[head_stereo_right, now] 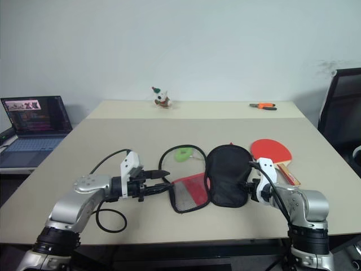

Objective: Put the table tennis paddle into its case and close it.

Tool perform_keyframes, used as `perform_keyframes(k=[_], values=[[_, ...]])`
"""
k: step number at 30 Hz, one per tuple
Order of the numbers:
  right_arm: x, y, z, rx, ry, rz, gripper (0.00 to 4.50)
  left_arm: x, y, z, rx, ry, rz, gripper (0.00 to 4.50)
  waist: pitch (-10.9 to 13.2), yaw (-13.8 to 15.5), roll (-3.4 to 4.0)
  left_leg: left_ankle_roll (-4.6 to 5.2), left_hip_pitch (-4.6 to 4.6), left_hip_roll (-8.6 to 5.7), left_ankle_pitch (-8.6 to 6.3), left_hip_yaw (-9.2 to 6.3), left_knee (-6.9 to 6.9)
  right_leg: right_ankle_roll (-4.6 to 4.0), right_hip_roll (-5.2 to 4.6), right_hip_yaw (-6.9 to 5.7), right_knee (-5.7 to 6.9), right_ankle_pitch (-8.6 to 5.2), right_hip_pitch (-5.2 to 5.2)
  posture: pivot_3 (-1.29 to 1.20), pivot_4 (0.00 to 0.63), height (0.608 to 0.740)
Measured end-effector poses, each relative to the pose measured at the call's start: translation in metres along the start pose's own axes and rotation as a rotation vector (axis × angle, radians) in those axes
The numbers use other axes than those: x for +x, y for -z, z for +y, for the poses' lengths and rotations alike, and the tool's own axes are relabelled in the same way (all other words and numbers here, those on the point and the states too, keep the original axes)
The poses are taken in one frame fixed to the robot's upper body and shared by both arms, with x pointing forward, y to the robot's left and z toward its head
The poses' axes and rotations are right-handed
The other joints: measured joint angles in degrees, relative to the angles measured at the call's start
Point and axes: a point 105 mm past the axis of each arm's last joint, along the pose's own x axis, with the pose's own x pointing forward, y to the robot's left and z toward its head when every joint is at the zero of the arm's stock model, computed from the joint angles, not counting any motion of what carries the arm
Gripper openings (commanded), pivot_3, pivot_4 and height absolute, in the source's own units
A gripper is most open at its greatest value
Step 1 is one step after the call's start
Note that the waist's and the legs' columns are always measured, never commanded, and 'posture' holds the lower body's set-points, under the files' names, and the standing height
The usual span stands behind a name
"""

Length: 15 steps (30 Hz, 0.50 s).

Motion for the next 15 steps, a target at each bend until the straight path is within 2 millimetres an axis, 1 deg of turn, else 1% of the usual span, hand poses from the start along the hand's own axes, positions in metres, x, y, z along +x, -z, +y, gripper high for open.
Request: perform_keyframes(k=[2,4,5,7,9,11,13,15], values=[[-0.006,-0.006,-0.004,-0.09,0.021,-0.019,3.48,0.001,0.0,0.0,0.0,0.0,-0.003,2.63,0.0,0.0,0.01,0.0,-0.01,-0.01,0.0,0.0,0.0,0.0,0.0,0.0,-0.01,0.0,0.0,0.0,0.15,0.74],[-0.014,-0.013,-0.014,-0.18,0.059,-0.04,4.18,0.002,0.0,-0.001,-0.003,0.001,-0.008,2.63,0.0,0.0,0.01,0.0,-0.01,-0.03,0.0,0.01,0.0,0.01,-0.01,0.0,-0.03,-0.01,0.0,0.0,0.15,0.74],[-0.019,-0.018,-0.018,-0.212,0.071,-0.052,4.45,0.002,0.0,-0.001,-0.005,0.001,-0.011,2.63,0.0,0.0,0.01,0.0,-0.01,-0.03,0.0,0.02,0.01,0.01,-0.01,-0.01,-0.03,-0.01,0.0,0.0,0.15,0.74],[-0.025,-0.027,-0.022,-0.248,0.073,-0.079,4.45,0.004,0.0,-0.002,-0.008,0.0,-0.017,2.63,0.0,0.0,0.0,0.0,0.01,-0.01,0.0,0.01,0.01,0.01,0.01,0.0,-0.03,-0.01,0.01,0.0,0.15,0.74],[-0.027,-0.036,-0.026,-0.264,0.067,-0.106,4.45,0.007,-0.002,-0.003,-0.014,0.006,-0.031,2.63,0.0,-0.1,0.0,0.0,0.03,0.01,0.0,0.05,0.01,0.01,0.05,0.0,-0.01,-0.01,0.01,0.0,0.15,0.74],[-0.027,-0.048,-0.034,-0.271,0.104,-0.137,4.45,0.008,-0.004,-0.006,-0.039,0.03,-0.043,2.63,0.0,-0.2,0.0,0.0,0.04,0.01,0.0,0.08,0.01,0.01,0.08,0.0,-0.01,-0.01,0.0,0.0,0.15,0.74],[-0.026,-0.059,-0.046,-0.269,0.155,-0.168,4.45,0.009,-0.01,-0.012,-0.064,0.075,-0.064,2.63,0.0,-0.1,0.0,0.0,0.02,0.02,0.0,0.06,0.01,0.01,0.07,0.0,-0.02,-0.01,0.0,0.0,0.15,0.74],[-0.024,-0.065,-0.054,-0.267,0.193,-0.186,4.45,0.01,-0.019,-0.017,-0.067,0.111,-0.086,2.63,0.0,0.0,0.0,0.0,0.01,0.02,0.0,0.06,0.01,0.01,0.07,0.02,-0.03,-0.01,0.0,0.0,0.15,0.74]])
